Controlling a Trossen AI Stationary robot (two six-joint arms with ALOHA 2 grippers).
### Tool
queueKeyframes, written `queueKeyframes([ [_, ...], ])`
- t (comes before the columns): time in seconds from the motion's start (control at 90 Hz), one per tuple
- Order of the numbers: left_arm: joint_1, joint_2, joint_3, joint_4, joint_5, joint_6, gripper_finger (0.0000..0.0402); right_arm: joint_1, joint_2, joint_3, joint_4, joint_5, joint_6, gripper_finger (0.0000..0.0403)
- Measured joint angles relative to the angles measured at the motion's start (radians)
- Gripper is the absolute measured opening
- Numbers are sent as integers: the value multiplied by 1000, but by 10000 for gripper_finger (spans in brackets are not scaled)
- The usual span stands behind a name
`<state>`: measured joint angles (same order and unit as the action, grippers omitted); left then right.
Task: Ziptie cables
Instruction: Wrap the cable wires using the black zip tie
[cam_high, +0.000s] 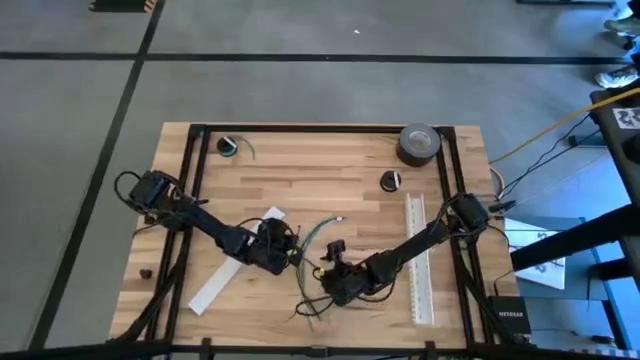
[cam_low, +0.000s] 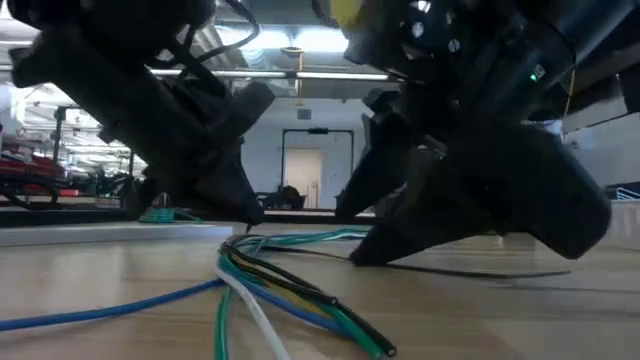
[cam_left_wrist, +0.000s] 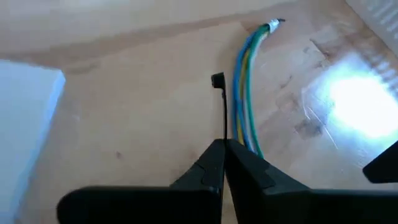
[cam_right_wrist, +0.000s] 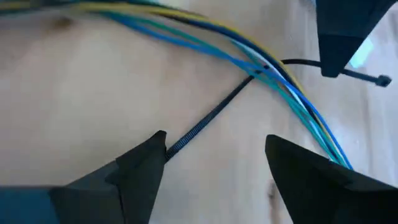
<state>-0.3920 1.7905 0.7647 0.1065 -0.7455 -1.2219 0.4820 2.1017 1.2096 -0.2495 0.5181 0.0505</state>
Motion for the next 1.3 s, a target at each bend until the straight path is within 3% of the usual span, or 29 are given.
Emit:
queueKeyframes([
  [0.378, 33, 0, 0, 70, -1, 112, 0, -48, -23, -17, -12, -85, -64, 264],
  [0.556, -9, 0, 0, 71, 3, 102, 0, -50, -23, -25, 52, -152, 79, 264],
  [0.789, -7, 0, 0, 70, 2, 113, 0, -55, -39, -27, 62, -154, 303, 264],
  [1.3, 9, 0, 0, 69, -17, 96, 0, -25, -179, -29, -1, -265, 201, 264],
])
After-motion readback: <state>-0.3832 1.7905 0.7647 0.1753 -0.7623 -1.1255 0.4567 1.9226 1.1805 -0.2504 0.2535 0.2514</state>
